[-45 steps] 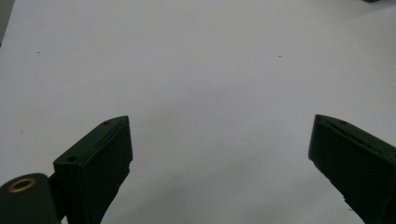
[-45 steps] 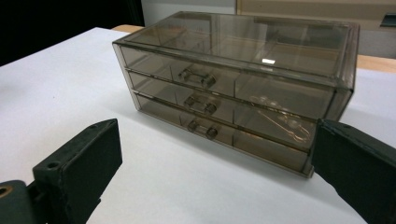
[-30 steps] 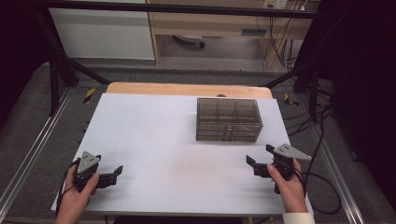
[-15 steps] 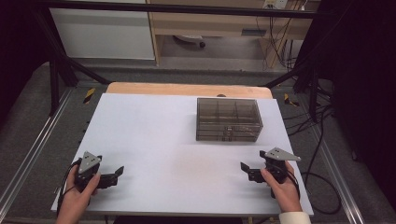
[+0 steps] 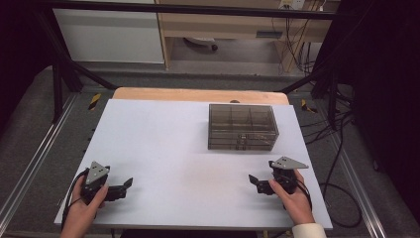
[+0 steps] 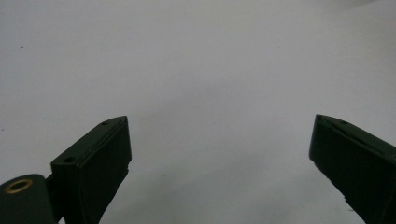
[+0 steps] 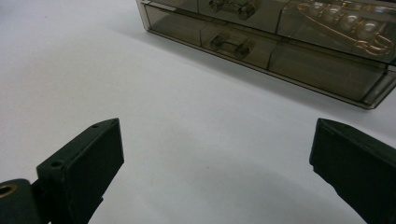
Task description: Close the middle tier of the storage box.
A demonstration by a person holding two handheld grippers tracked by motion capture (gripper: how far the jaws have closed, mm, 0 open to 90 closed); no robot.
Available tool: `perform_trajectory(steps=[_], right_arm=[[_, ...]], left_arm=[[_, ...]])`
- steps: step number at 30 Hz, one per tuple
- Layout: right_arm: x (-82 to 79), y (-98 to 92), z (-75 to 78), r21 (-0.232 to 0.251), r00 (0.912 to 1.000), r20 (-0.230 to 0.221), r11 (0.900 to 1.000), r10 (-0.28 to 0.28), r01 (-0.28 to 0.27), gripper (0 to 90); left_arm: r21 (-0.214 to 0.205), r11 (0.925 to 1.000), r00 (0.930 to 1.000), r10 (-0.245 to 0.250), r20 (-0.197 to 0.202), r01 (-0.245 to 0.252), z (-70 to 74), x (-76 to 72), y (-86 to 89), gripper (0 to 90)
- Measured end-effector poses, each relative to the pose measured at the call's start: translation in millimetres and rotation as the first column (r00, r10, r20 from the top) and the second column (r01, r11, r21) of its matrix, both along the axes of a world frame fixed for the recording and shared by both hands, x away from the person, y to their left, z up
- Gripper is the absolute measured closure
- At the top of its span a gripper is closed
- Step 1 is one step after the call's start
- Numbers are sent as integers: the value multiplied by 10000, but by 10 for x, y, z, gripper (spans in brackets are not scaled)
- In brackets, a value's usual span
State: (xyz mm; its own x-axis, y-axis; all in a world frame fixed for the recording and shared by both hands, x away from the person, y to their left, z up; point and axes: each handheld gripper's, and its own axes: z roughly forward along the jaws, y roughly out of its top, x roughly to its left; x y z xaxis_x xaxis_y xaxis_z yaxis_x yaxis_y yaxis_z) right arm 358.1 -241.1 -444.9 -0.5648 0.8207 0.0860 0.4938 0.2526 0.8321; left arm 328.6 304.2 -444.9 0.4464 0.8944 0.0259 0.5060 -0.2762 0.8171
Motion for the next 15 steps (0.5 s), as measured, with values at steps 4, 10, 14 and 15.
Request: perform_trajectory(steps=[4, 10, 14, 15], right_arm=[[23, 45, -5, -63, 10000, -35, 9999, 86, -86, 35], [60, 98, -5, -139, 9999, 53, 9999, 86, -85, 36], [102, 145, -9, -257, 9999, 85, 9996, 118, -115, 39], [114, 162, -3, -386, 9998, 204, 9992, 87, -79, 44]], left_arm=[[14, 10000, 10000, -42, -26, 42, -6, 1, -10, 54], [53, 9999, 9999, -104, -108, 104, -17, 9, -17, 54], [94, 9998, 9997, -169, -166, 171, -29, 13, -32, 55], [83, 9998, 9997, -181, -184, 182, -30, 12, -34, 55]])
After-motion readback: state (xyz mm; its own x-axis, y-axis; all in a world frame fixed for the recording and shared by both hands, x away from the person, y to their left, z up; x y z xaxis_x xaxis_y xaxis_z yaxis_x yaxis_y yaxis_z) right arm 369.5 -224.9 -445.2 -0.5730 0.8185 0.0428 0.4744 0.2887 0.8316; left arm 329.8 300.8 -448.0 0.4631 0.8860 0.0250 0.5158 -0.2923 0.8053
